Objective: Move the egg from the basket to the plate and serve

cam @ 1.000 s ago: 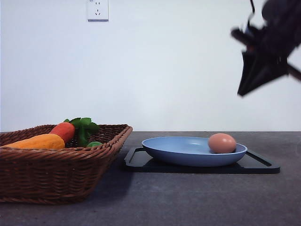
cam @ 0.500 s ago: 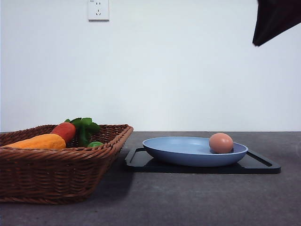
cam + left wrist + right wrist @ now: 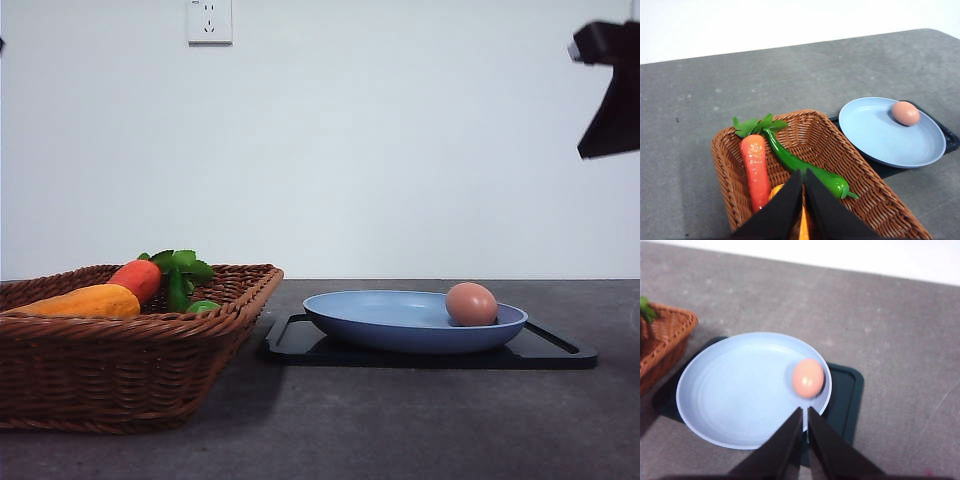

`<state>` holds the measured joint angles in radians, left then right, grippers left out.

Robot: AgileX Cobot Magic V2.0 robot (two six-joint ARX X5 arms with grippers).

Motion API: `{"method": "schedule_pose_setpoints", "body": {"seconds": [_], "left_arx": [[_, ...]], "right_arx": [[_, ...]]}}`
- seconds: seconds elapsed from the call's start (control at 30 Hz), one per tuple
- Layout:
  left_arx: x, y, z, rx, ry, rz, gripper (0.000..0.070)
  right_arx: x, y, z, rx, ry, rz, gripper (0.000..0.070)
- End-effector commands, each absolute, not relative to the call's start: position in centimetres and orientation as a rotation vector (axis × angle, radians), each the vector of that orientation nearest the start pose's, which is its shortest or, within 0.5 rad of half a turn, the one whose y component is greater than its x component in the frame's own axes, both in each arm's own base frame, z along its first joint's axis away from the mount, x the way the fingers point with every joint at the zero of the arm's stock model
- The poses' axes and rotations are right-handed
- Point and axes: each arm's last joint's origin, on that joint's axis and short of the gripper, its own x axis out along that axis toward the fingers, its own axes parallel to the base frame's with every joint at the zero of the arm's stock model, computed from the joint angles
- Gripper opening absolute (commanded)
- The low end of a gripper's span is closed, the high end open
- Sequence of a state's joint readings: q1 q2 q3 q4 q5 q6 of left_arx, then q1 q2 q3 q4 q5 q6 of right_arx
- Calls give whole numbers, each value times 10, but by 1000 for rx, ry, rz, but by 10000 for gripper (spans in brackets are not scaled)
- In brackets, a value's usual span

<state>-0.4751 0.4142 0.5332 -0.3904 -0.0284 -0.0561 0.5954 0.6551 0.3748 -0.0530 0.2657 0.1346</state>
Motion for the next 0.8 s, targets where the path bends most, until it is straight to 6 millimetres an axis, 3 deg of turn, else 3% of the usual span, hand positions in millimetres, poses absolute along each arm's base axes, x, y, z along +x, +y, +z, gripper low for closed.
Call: {"method": "schedule_pose_setpoints", "body": {"seconds": [0.0, 0.47, 0.63, 0.77], "left_arx": [[95, -48, 276, -2, 267, -434, 0], [95, -48, 278, -7, 245, -435, 0], [77, -35, 280, 55, 172, -404, 0], [66, -20, 275, 33, 42, -280, 0]], "right_arx": [[131, 81, 226, 21, 310, 307, 0], [131, 81, 226, 21, 310, 308, 0], [131, 81, 226, 21, 309, 308, 0], [131, 81, 226, 21, 309, 308, 0]]}}
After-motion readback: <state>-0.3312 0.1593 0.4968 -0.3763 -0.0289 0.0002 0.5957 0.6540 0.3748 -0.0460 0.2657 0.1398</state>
